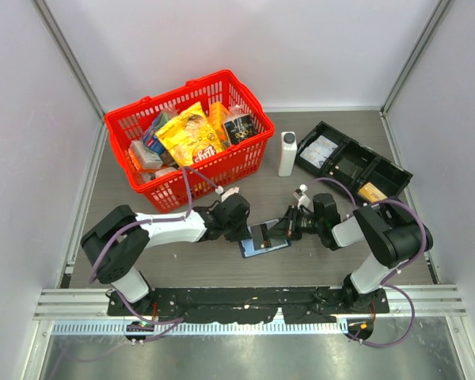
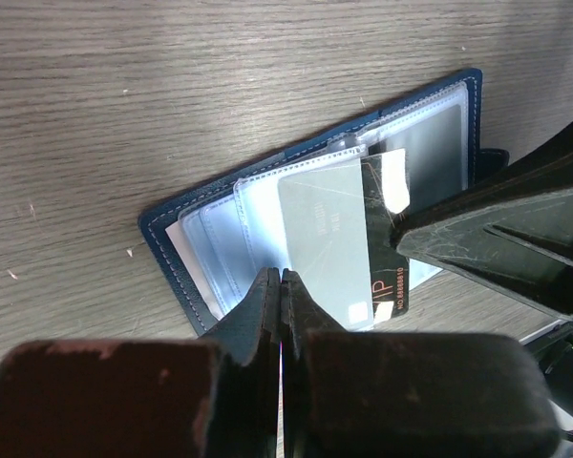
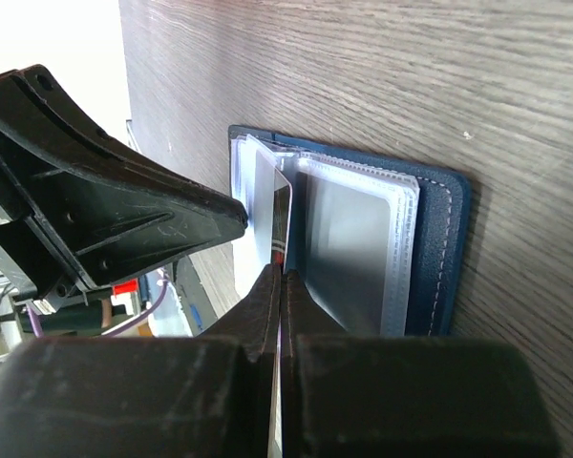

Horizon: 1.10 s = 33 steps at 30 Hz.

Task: Take the credit cards out of the card holder
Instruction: Remove the credit card from the card holder.

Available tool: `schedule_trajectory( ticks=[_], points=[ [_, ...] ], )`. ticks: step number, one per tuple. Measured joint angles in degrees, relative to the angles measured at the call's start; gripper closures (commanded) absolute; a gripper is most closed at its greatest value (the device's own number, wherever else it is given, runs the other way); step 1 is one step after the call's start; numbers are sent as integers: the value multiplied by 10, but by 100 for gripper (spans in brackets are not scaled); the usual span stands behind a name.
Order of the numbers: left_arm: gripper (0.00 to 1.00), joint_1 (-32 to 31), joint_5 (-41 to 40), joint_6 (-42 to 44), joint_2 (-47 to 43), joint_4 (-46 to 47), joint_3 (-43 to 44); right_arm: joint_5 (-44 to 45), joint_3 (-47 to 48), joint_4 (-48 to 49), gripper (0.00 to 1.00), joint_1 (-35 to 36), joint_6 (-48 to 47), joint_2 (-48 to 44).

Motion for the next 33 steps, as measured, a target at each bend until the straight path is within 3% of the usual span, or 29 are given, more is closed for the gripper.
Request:
schedule_trajectory(
  ticks=[3,9,16,18,20,23,24,28,33],
  points=[
    [100,0,-1,0,2,-9,6,10,7,-46,99,-2,-20,-25],
    [100,0,-1,0,6,-15,11,19,23,-107,72,-2,-50,-47],
    [100,0,-1,1,6,-15,11,10,38,-110,68,3,-52,-30],
    [100,0,-1,1,7,-15,12,6,44,-104,68,5,-50,-19],
    [100,0,-1,2,7,-15,12,1,49,-95,76,9,-48,-8],
    [100,0,-1,2,7,-15,12,-1,53,-88,97,13,-48,7],
    [100,0,-1,2,7,-15,12,-1,53,-89,99,13,-47,9],
    [100,0,-1,2,7,-16,12,1,53,-97,99,11,-44,-1],
    [100,0,-2,2,7,-16,12,39,53,-192,99,-10,-70,-83]
  ],
)
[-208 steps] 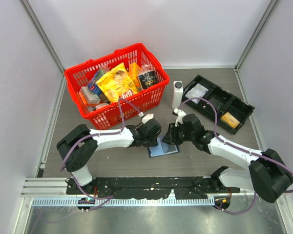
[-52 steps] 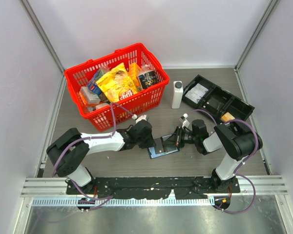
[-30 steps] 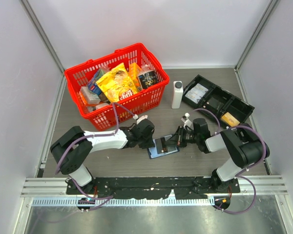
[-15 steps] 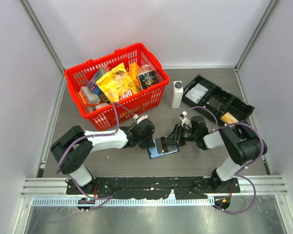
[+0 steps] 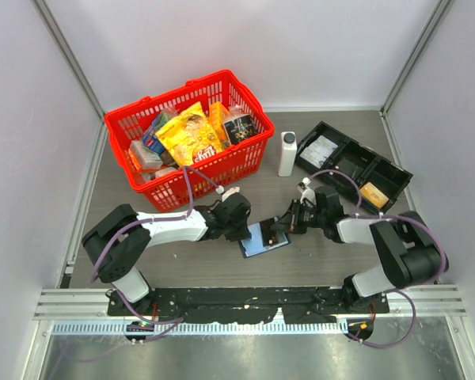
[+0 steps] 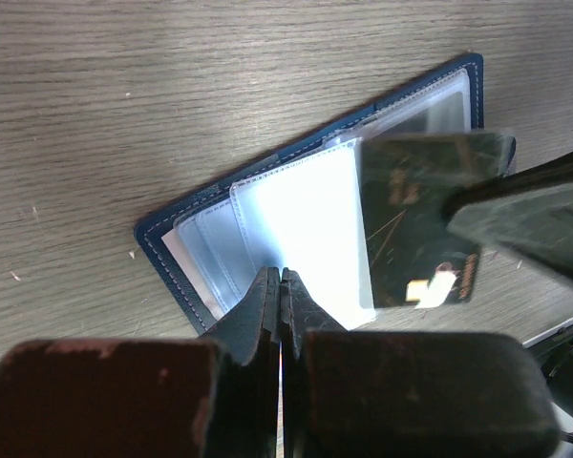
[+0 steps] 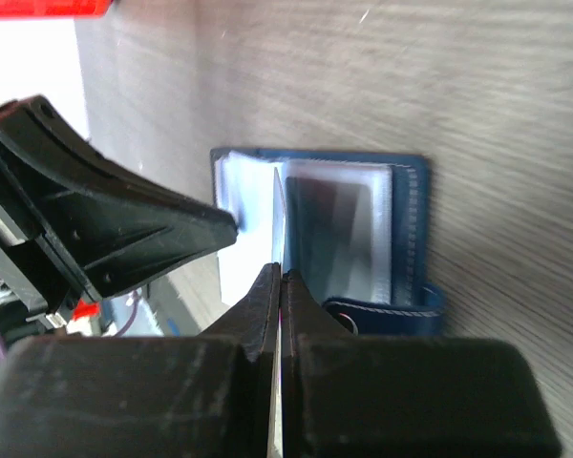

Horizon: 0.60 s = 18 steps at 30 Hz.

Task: Take the credit cards out of the card holder
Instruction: Remove the credit card from the card holder, then place the credit card in the storage box.

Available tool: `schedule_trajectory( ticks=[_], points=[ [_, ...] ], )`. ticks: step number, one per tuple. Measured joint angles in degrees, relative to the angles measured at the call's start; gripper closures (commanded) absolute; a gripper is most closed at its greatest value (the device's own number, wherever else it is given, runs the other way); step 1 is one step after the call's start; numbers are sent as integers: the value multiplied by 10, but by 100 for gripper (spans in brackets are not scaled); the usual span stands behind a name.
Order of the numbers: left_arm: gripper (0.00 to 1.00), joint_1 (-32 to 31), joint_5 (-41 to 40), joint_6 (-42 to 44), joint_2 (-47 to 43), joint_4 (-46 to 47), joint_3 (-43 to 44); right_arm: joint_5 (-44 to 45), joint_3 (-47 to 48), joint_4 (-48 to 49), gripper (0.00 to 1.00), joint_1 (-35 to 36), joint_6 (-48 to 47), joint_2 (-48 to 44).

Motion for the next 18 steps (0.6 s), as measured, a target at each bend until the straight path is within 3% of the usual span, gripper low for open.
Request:
schedule_trajectory(
  ticks=[7,15,18],
  points=[
    [97,0,-1,0,-1,-3,0,108,10,-141,99,-25,-37,-134],
    [67,3,-61,15,-42,-76,1,162,23,-212,99,-26,-35,-288],
    [48,4,-89,18,-78,-101,2,170,24,-212,99,-26,-21,-337]
  ],
)
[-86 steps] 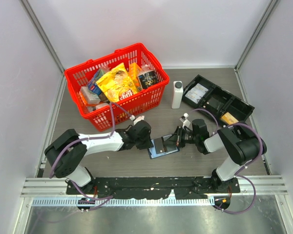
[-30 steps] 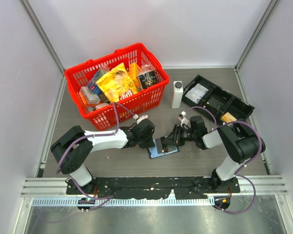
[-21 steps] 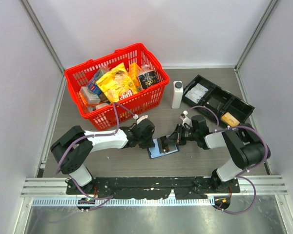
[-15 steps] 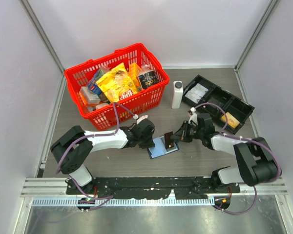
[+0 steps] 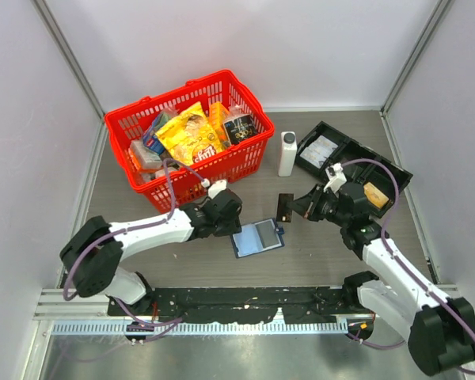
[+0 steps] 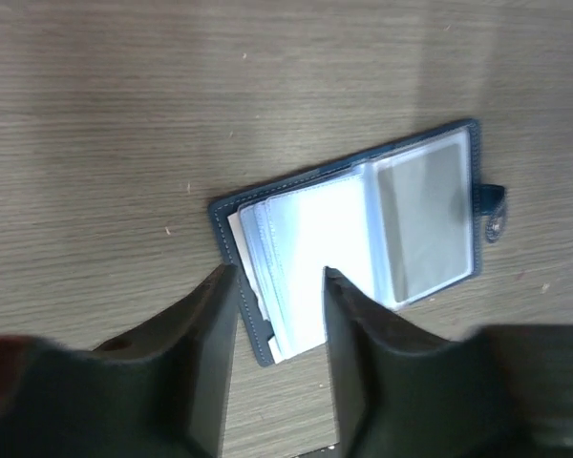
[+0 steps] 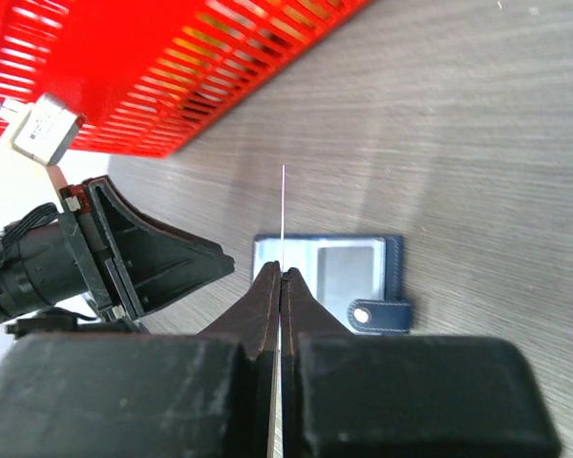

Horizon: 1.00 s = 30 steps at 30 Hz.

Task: Take the credit cards out of the card holder
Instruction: Place the credit card in the storage box.

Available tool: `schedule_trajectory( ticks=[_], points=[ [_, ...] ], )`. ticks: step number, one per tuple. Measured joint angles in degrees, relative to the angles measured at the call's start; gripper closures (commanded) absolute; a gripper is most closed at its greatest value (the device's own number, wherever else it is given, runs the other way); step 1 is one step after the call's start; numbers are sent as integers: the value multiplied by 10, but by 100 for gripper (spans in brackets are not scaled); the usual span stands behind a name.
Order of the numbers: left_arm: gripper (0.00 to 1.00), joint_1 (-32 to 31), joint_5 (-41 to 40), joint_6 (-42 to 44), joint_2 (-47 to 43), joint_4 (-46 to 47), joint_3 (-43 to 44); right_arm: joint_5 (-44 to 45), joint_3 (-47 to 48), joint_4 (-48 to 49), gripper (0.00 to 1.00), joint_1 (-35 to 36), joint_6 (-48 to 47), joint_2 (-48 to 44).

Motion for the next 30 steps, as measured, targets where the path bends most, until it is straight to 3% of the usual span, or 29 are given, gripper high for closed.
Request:
schedule_trajectory(
  ticks=[1,6,12,20,30],
  points=[
    [37,0,-8,1,-14,-5,0,2,0,1,99,0,8,-17],
    [14,-2,-17,9,-93,23,-12,5,-6,38,99,0,60,-91],
    [4,-14,3,20,-190,197,-90,7,-37,117,99,0,135,-149],
    [7,-37,33,29,-195,398,-129,10,-88,232,99,0,237,-190],
    [30,-57,49,27,-114,563,-126,10,-111,316,99,0,302,-205]
  ],
)
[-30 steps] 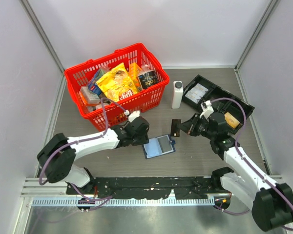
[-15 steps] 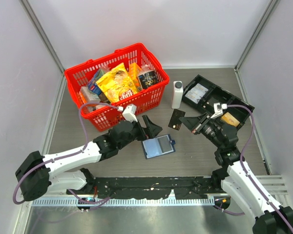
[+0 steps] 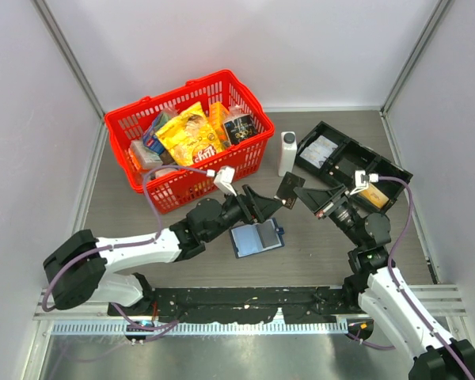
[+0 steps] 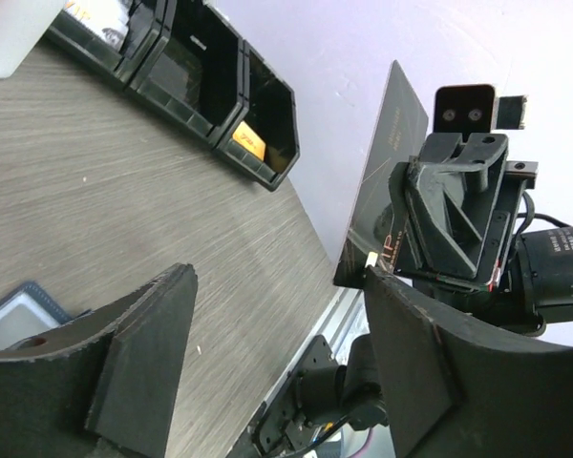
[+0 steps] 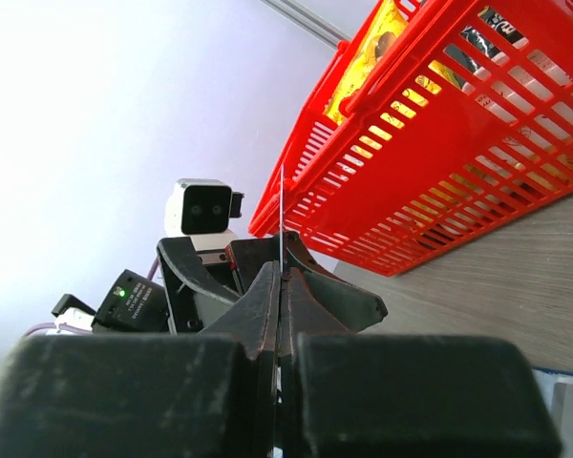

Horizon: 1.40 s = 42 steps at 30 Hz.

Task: Take the credit cards out of the card holder
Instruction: Place the credit card in the storage box.

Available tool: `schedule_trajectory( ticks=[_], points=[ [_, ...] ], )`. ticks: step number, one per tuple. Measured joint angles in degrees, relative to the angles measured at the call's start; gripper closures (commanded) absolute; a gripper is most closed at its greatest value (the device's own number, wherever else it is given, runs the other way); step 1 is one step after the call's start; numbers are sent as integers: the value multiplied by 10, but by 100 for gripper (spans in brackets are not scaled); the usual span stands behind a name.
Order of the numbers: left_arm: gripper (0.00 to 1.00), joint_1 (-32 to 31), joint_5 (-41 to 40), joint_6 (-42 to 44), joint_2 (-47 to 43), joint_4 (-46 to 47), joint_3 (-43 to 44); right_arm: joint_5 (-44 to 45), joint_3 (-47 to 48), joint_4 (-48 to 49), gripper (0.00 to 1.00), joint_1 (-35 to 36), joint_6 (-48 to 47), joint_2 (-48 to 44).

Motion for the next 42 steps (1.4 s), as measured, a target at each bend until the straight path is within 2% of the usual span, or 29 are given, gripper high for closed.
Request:
schedule_trajectory(
  ticks=[3,9,13,14,20,22,27,32,36,42],
  points=[
    [39,0,2,0,15,41,1,1,-8,18,99,0,14,-1],
    [64,0,9,-3,42,120,9,2,-22,37,99,0,31,-6],
    [95,0,17,-12,59,152,18,2,-27,48,98,0,37,-8],
    [100,0,19,-13,63,162,18,4,-28,48,98,0,37,-8],
    [100,0,23,-16,56,180,15,4,-31,50,68,-1,37,-11],
    [100,2,23,-11,40,173,8,1,-31,48,52,-1,30,-11],
    [100,46,52,14,-21,88,3,-17,-7,-12,33,-1,-35,-21],
    [100,100,130,79,-73,-55,20,-59,100,-159,31,-1,-180,-18],
    [100,105,190,185,-90,-219,79,-104,195,-257,31,-1,-310,-4],
    [100,105,274,364,-101,-427,177,-207,277,-373,31,0,-457,46]
  ],
)
